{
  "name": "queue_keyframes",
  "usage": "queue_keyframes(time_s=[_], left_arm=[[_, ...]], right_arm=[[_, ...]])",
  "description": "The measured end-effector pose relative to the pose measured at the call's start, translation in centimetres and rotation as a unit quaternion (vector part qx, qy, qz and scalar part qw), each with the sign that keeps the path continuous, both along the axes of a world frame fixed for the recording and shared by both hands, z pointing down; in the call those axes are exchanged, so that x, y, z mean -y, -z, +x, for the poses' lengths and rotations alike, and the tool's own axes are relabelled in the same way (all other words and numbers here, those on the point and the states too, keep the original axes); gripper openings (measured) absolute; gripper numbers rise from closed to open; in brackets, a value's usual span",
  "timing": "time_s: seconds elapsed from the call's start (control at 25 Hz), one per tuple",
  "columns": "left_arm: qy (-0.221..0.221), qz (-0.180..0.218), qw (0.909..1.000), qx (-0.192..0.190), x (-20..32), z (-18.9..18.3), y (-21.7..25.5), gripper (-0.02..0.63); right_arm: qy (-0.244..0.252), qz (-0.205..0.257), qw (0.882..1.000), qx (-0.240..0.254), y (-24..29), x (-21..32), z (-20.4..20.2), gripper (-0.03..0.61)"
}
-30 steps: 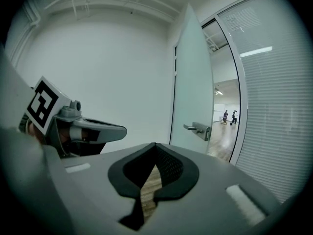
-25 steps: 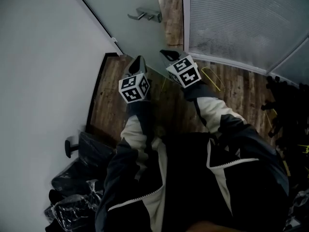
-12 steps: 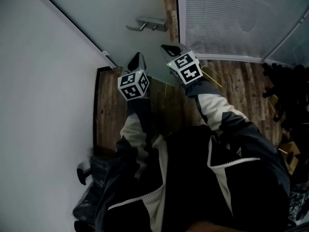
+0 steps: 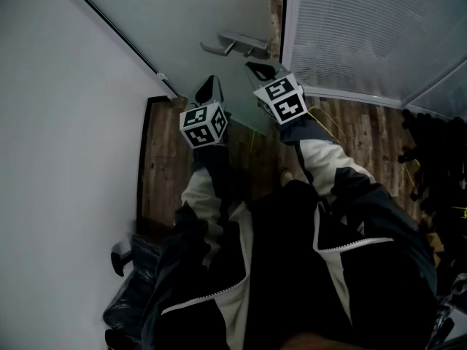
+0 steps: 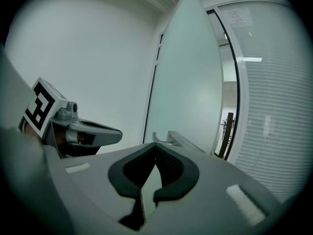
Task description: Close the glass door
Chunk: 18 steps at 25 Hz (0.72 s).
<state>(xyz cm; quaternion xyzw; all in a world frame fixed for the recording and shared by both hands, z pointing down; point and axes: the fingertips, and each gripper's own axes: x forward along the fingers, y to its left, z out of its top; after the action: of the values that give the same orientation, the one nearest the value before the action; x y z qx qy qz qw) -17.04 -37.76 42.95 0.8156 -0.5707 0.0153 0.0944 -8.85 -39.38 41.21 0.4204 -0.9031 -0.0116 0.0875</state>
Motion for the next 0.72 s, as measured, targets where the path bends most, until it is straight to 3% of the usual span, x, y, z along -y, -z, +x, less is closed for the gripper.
queue_keyframes(time_s=[0.12, 0.32, 0.56, 0.72], left_arm=[[0.014, 0.000, 0.9999, 0.006, 2.1, 0.4, 0.4, 0.003], [0.031, 0.011, 0.9994, 0.012, 4.6, 0.7, 1.4, 0.003], [0.007, 0.003, 0.9997, 0.021, 6.4, -0.3, 0.9, 0.003], [-0.016, 0.003, 0.9997, 0.020, 7.0, -1.0, 1.1, 0.003]], right_arm=[[0.004, -0.019, 0.999, -0.047, -0.7, 2.2, 1.1, 0.006], [0.017, -0.006, 0.999, -0.036, 0.5, 4.8, 1.7, 0.006], [0.019, -0.006, 0.998, -0.052, 0.4, 5.3, -0.7, 0.006], [0.009, 0.025, 0.993, -0.118, 0.0, 5.6, -1.7, 0.006]])
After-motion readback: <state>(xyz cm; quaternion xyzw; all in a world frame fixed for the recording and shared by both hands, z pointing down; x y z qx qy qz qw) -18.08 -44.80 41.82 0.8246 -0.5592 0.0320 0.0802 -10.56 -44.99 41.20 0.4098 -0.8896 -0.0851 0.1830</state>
